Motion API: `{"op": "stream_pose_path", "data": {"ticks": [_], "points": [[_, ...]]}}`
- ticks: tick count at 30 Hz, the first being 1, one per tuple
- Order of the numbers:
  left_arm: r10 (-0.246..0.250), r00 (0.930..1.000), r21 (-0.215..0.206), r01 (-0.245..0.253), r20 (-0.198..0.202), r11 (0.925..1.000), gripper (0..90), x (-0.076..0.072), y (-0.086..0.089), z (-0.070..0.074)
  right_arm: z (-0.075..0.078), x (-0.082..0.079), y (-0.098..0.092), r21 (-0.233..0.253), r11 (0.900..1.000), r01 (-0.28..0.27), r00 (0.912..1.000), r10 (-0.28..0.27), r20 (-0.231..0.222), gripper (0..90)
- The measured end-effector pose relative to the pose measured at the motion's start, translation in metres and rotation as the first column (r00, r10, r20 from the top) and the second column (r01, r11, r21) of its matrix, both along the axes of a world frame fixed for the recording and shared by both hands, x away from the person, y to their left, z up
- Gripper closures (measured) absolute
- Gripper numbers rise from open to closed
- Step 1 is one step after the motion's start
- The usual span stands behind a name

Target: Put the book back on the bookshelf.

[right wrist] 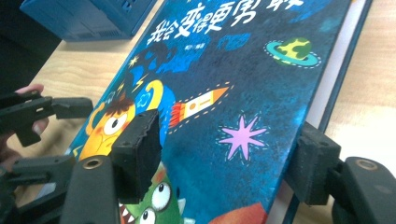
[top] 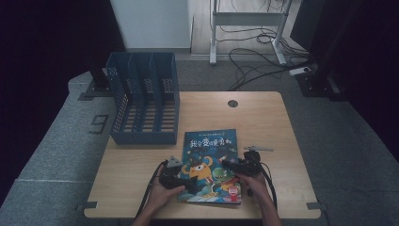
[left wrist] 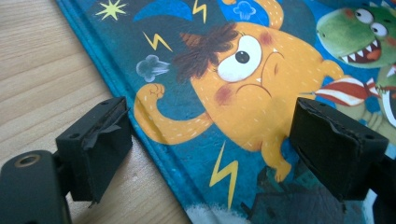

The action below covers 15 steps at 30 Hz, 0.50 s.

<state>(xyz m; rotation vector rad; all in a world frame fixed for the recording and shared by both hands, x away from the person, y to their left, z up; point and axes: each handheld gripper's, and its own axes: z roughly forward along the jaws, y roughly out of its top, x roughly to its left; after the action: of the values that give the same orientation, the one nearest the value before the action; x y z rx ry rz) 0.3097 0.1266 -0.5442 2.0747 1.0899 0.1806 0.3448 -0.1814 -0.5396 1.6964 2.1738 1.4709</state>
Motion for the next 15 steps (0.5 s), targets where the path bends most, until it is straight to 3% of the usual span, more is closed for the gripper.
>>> {"op": "stream_pose_path", "data": {"ticks": [15], "points": [[-0.004, 1.0000, -0.005, 0.004, -0.001, 1.0000, 12.3, 0.0000, 0.0000, -0.0002, 0.0000, 0.0094, -0.0017, -0.019, 1.000, 0.007, 0.9987, -0.006, 0.050, 45.4]]}}
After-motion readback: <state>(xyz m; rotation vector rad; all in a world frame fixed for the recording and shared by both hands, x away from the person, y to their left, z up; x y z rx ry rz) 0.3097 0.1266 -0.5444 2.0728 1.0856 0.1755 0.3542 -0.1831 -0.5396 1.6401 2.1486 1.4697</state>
